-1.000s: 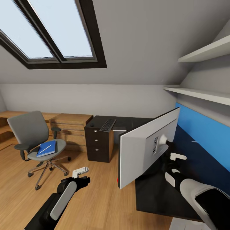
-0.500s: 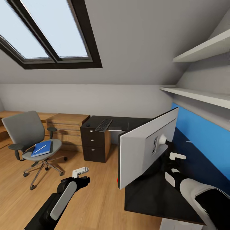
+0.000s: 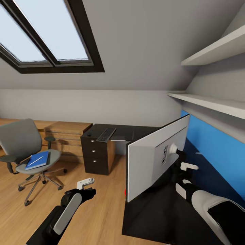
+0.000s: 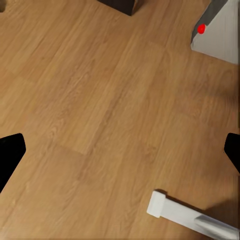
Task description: In the bedroom, organize the workspace by keeping the computer under the desk, ensuring the monitor is on the desk, placing the keyboard on the desk next to the monitor, placing the mouse on the desk next to the keyboard, moving the folder from the swivel chair onto the desk next to the mouse, stacking the notebook on top of the folder with the pen on top of the notebook, and positioning the swivel chair next to the desk.
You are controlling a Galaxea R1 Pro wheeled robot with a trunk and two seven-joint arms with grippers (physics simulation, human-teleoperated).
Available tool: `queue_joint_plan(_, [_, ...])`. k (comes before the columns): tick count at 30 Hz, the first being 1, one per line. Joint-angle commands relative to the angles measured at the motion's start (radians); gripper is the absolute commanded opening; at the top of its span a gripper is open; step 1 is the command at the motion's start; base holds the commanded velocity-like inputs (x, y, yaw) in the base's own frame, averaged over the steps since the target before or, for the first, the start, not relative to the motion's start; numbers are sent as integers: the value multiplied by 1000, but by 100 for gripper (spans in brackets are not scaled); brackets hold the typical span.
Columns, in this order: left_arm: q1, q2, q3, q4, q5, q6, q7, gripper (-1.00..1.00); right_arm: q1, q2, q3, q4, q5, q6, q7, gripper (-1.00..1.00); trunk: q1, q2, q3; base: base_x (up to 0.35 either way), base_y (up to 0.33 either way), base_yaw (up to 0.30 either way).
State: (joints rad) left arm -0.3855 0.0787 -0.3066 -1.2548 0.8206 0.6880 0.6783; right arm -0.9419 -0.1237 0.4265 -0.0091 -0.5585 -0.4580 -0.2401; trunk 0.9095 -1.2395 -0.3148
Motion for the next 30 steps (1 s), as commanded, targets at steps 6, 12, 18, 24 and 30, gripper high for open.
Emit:
queue_joint_plan(6, [-1,1,-3,-2,11,1,11,100,0,-1,29,5,-35,-7,-5,-100,0,0,-1,211,-249,0])
queue_joint_plan(12, [-1,1,-3,-2,11,1,8,100,0,-1,29,5,-34,-7,-5,-100,0,0,-1,181,-255,0])
queue_joint_plan(18, [-1,1,-2,-2,14,1,5,100,0,-1,29,5,-34,-7,-5,-100,0,0,-1,41,-125,0])
queue_joint_plan(24, [-1,1,-3,-2,14,1,4,100,0,-1,30,4,-34,-7,-5,-100,0,0,-1,3,-9,0])
queue_joint_plan(30, [-1,1,-2,-2,14,1,3,100,0,-1,31,4,-34,-7,-5,-100,0,0,-1,0,-1,0])
